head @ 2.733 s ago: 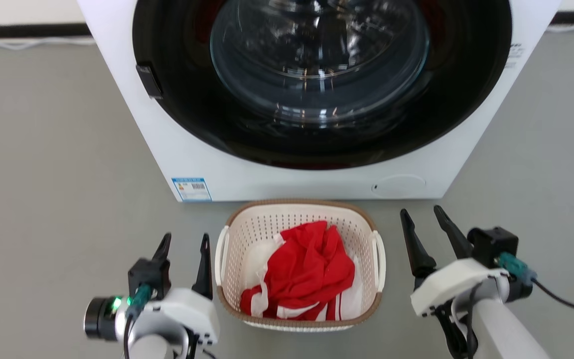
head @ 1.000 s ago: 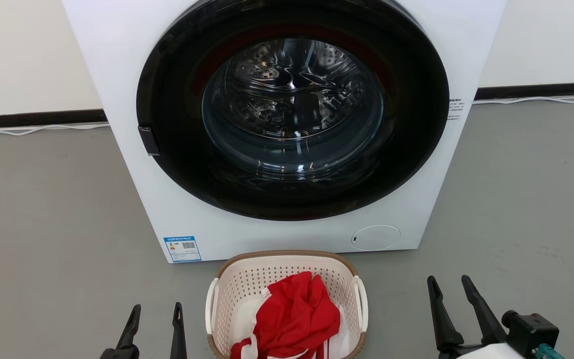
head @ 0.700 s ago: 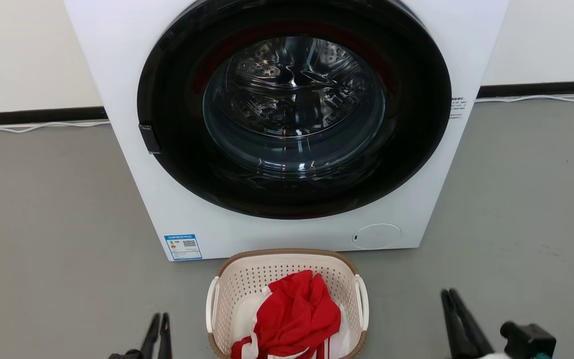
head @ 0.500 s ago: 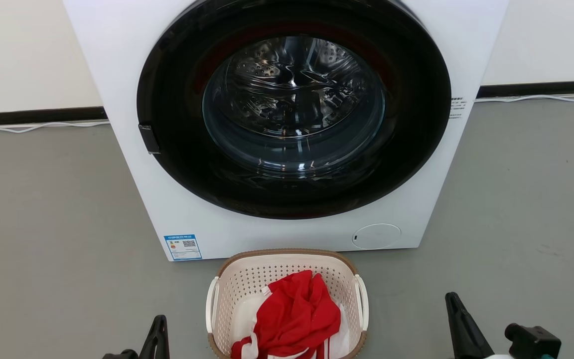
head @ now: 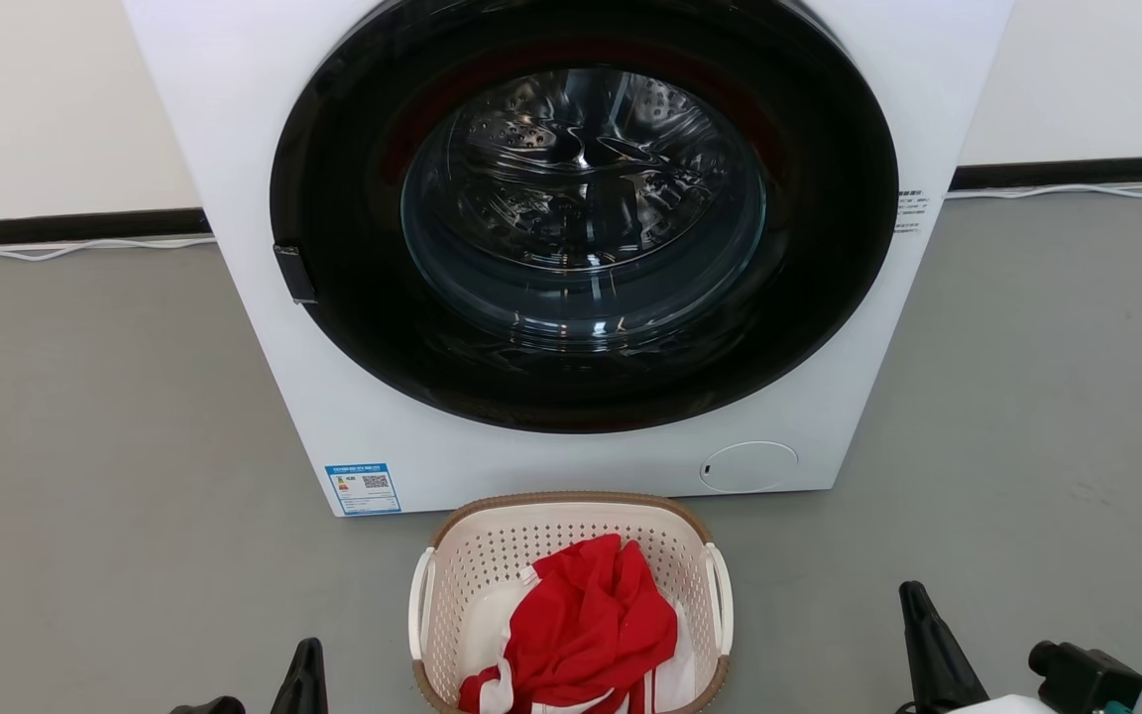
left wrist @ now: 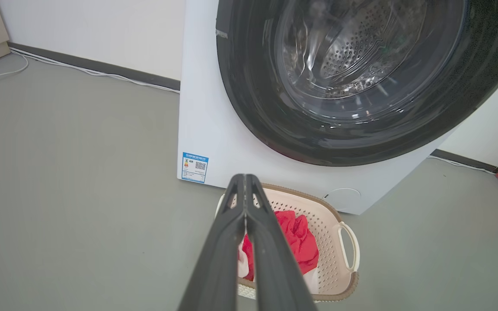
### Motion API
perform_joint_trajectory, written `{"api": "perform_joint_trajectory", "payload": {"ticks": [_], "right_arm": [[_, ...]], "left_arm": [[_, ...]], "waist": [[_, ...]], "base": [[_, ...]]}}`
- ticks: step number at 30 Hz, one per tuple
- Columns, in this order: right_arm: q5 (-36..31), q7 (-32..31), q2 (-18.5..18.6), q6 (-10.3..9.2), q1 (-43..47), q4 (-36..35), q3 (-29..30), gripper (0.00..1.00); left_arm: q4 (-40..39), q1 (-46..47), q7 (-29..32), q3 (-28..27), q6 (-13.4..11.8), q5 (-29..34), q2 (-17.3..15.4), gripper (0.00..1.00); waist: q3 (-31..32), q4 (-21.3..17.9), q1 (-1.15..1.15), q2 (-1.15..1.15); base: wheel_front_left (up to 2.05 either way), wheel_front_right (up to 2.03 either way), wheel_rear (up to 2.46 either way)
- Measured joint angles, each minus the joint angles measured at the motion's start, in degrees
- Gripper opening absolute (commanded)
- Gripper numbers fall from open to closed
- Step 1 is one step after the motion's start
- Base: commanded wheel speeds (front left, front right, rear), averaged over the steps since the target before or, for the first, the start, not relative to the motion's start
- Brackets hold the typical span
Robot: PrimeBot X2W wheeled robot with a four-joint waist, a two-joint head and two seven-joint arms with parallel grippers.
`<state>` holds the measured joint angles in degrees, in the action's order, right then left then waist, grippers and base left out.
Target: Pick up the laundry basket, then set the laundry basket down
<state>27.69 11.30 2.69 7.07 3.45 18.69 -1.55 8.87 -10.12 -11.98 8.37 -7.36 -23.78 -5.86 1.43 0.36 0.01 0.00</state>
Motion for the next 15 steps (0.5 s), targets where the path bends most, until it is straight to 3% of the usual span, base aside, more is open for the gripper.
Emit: {"api": "perform_joint_trajectory", "payload": {"ticks": [15], "right_arm": [[9.4,-2.2,0.0,0.0,-0.3,-0.4,1.3,0.0]], "left_arm": [[0.9,1.5,2.2,-1.2,1.9,-9.8,0.0,0.0]], "waist": [[-0.2,0.0,-0.01,0.0]], "base": [[0.0,0.0,0.0]]}}
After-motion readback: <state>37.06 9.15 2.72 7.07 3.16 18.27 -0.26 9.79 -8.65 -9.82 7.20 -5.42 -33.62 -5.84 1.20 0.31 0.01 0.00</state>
